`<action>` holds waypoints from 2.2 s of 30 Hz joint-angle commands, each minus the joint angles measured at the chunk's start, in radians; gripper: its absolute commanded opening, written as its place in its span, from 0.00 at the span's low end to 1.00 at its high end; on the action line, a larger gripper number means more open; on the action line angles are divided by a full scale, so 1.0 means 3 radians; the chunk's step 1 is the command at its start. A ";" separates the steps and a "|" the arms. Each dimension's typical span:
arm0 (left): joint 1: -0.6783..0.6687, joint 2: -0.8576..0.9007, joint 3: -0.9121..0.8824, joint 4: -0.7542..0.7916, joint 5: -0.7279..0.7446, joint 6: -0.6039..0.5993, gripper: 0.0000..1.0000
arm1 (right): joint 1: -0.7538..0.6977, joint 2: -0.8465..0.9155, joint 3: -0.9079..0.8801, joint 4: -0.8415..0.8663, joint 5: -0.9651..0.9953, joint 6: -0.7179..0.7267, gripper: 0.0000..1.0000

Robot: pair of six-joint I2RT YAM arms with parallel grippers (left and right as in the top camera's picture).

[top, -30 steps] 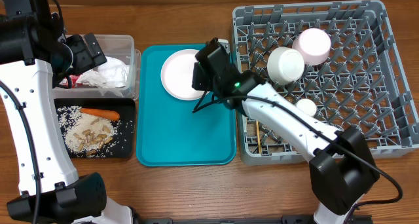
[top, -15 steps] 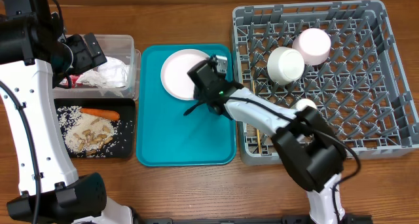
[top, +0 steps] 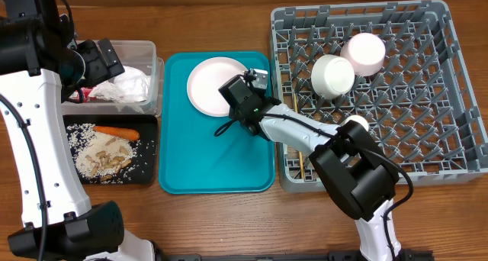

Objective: Sort waste into correct bins and load items into the dishwasher
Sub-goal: 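Reach the right gripper to the white plate's edge and grasp it, then lift the white plate off the teal tray toward the rack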

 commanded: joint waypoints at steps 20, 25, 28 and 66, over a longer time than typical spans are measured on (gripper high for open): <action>-0.0003 0.0005 -0.0006 -0.0005 -0.0008 -0.0032 1.00 | 0.0015 -0.0216 0.0182 -0.0209 -0.0008 -0.0221 0.04; -0.0003 0.0005 -0.0006 -0.0006 -0.0008 -0.0032 1.00 | 0.0015 -0.0566 0.0235 -0.0329 -0.0191 -0.0453 0.04; -0.0003 0.0005 -0.0006 -0.0005 -0.0008 -0.0032 1.00 | 0.0015 -0.0827 0.0235 -0.0449 -0.0207 -0.0455 0.04; -0.0003 0.0005 -0.0006 -0.0006 -0.0008 -0.0032 1.00 | -0.0825 -0.2066 0.0228 -0.0919 0.2150 -0.4007 0.04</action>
